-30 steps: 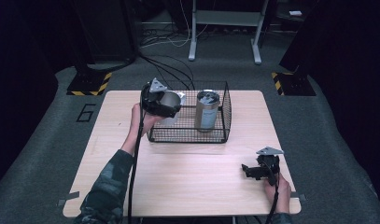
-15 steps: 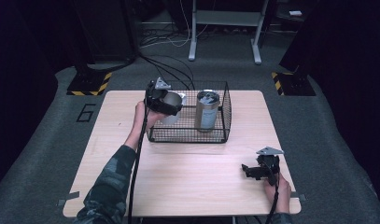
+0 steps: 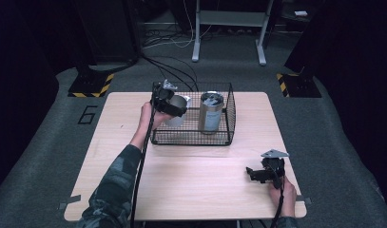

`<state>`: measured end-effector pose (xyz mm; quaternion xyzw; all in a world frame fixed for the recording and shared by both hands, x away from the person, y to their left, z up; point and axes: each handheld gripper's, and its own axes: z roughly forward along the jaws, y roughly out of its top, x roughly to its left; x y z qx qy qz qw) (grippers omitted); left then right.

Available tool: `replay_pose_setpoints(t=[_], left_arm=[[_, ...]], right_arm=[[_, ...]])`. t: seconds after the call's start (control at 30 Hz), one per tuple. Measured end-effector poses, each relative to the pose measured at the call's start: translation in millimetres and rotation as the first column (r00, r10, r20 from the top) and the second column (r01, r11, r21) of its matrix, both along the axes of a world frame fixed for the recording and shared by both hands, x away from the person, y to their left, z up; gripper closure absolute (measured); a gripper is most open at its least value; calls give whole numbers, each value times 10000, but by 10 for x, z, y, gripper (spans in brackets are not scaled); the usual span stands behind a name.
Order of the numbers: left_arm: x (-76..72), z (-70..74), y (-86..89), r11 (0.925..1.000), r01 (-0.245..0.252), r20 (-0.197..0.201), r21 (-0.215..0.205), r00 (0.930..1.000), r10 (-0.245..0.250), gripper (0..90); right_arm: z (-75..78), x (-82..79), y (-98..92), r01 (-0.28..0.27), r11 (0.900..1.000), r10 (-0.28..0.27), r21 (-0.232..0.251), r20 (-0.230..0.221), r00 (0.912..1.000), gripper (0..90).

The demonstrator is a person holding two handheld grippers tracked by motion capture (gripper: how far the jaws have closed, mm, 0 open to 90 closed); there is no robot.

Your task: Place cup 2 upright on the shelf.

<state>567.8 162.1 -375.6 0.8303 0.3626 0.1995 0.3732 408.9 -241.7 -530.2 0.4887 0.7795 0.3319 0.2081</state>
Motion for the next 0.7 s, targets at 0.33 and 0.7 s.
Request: replay_pose_setpoints(t=[0.33, 0.7], left_arm=[[54, -102, -53, 9998, 36, -480, 216, 9988, -26, 57], [103, -201, -71, 9994, -33, -853, 339, 9963, 62, 56]], right_arm=[[1, 0, 0, -4, 10000, 4, -6, -7, 10000, 0], [0, -1, 0, -2, 10000, 2, -6, -7, 10000, 0]])
